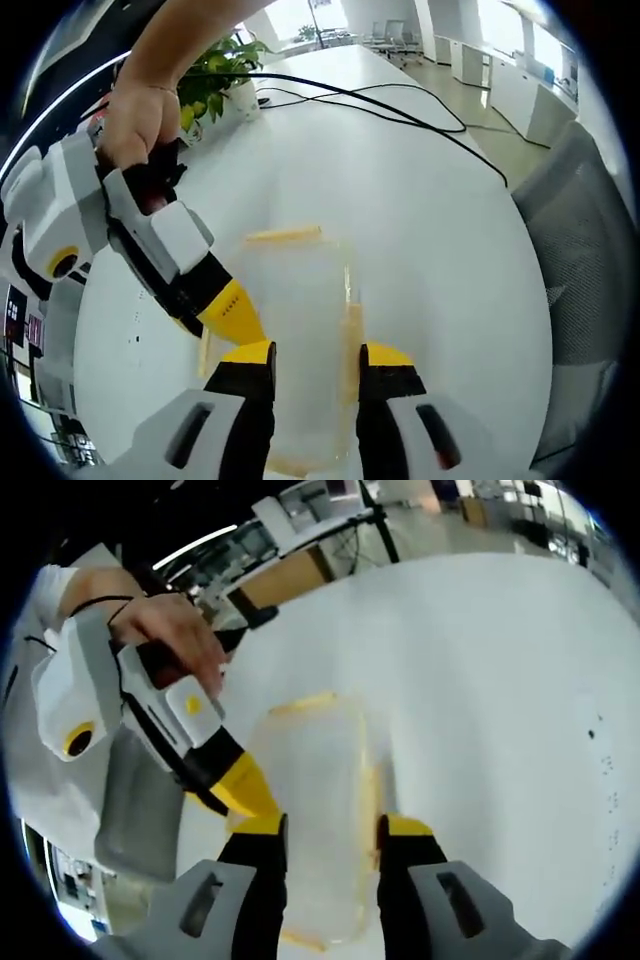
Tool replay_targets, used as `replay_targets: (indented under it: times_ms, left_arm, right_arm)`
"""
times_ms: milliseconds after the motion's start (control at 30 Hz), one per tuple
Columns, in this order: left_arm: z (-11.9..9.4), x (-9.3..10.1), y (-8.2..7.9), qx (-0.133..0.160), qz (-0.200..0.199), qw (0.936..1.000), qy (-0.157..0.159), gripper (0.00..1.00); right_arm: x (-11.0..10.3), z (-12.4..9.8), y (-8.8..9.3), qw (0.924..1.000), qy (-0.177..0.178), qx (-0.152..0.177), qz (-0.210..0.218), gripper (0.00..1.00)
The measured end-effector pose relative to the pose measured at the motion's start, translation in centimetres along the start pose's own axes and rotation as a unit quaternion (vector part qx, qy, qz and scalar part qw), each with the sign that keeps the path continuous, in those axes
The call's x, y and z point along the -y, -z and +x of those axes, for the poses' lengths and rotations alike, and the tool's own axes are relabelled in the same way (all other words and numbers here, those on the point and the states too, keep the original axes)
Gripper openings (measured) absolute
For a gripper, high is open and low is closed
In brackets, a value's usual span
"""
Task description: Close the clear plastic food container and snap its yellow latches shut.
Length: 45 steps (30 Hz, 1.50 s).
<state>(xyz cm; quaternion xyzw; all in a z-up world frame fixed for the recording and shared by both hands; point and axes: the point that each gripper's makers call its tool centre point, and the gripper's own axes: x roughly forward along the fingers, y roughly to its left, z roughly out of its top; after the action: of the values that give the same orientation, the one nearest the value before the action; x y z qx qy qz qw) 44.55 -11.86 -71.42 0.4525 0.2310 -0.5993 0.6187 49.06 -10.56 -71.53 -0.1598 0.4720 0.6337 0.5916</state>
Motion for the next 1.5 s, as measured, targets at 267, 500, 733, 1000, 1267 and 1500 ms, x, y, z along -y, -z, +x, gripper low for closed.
replay_targets:
  times_ms: [267,500,733,1000,1267,1500]
  left_arm:
    - [-0.2,0.2,-0.2,0.008,0.019,0.9998,-0.004,0.27]
    - [-1.4,1.0,-1.3,0.039,0.023,0.9989,-0.012,0.26]
    - [-5.7,-1.4,-0.4,0.128,-0.127,0.9793,-0.092,0.45]
    - [-7.7,-3.1,7.6,0.162,-0.316,0.9202,-0.165,0.50]
    - [-4.7,-1.2,7.9,0.157,-0.297,0.9307,-0.145,0.51]
    - [-3.7,-0.5,7.6,0.161,-0.301,0.9292,-0.141,0.50]
  right_arm:
    - [0.1,-0.1,0.0,1.0000,0.006,0.003,0.003,0.35]
    - [1.4,-1.3,-0.2,0.9985,0.048,0.003,-0.025,0.45]
    - [-0.7,-4.9,-0.1,0.9805,0.140,0.138,-0.011,0.57]
    - [-4.6,-4.4,6.1,0.9381,0.244,0.235,0.073,0.64]
    - [-5.6,-1.8,8.7,0.8975,0.327,0.267,0.126,0.64]
    - [-4.7,-1.5,7.9,0.8779,0.352,0.290,0.146,0.63]
